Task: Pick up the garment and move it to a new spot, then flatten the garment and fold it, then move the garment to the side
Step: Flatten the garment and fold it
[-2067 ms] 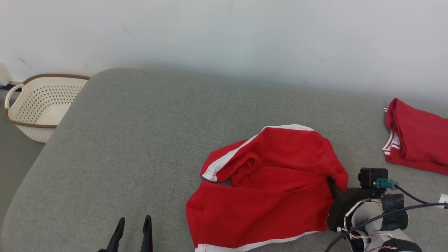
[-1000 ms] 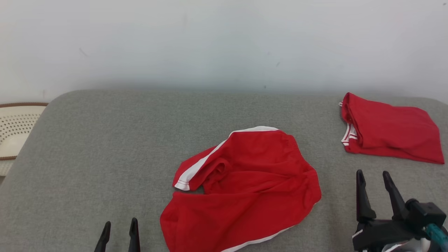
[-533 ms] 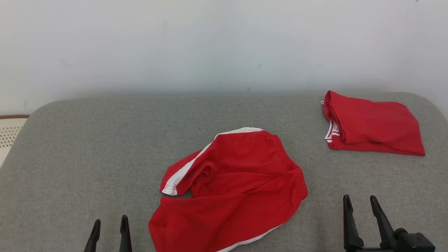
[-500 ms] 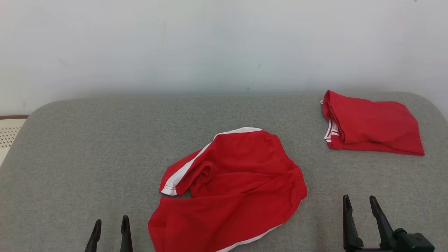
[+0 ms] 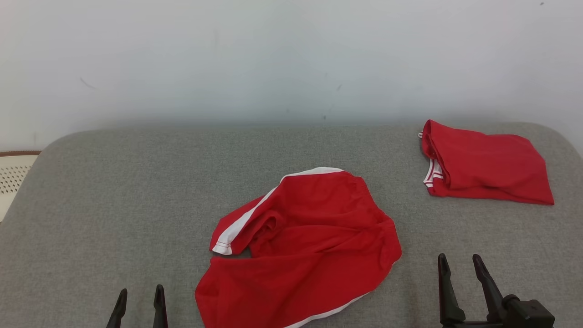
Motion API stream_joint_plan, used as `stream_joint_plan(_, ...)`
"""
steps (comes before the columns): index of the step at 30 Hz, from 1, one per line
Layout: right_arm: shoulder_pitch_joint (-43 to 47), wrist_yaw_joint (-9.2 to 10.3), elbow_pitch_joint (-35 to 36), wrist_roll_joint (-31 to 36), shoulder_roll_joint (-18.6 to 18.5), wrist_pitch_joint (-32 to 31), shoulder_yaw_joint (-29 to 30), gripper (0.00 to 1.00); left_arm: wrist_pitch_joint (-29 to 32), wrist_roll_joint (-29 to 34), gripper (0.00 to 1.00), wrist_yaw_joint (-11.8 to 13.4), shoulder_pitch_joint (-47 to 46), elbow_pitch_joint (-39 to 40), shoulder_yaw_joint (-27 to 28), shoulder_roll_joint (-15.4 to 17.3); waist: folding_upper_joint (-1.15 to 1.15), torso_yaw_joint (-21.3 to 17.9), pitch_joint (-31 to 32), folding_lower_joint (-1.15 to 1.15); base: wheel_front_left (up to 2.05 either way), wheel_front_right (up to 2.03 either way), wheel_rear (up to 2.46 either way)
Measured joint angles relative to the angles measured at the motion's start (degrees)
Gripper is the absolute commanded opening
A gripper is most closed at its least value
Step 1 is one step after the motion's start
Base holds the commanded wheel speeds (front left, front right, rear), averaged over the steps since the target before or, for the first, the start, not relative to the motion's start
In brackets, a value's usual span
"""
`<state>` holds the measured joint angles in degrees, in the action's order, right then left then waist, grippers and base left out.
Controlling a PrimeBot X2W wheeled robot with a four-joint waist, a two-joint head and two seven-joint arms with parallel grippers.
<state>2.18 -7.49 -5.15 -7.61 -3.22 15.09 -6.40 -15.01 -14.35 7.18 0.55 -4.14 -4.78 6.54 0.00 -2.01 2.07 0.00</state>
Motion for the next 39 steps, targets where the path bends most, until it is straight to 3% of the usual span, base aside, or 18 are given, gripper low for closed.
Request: stream_joint_plan(39,-0.3,0.0,-2.0,-0.1,0.2,0.0,0.2,1.0,0.3,-1.3,1.0,0.6,0.5,0.1,-1.3,1.0,0.0,0.3,0.1,0.0,0.0,0.0,0.0)
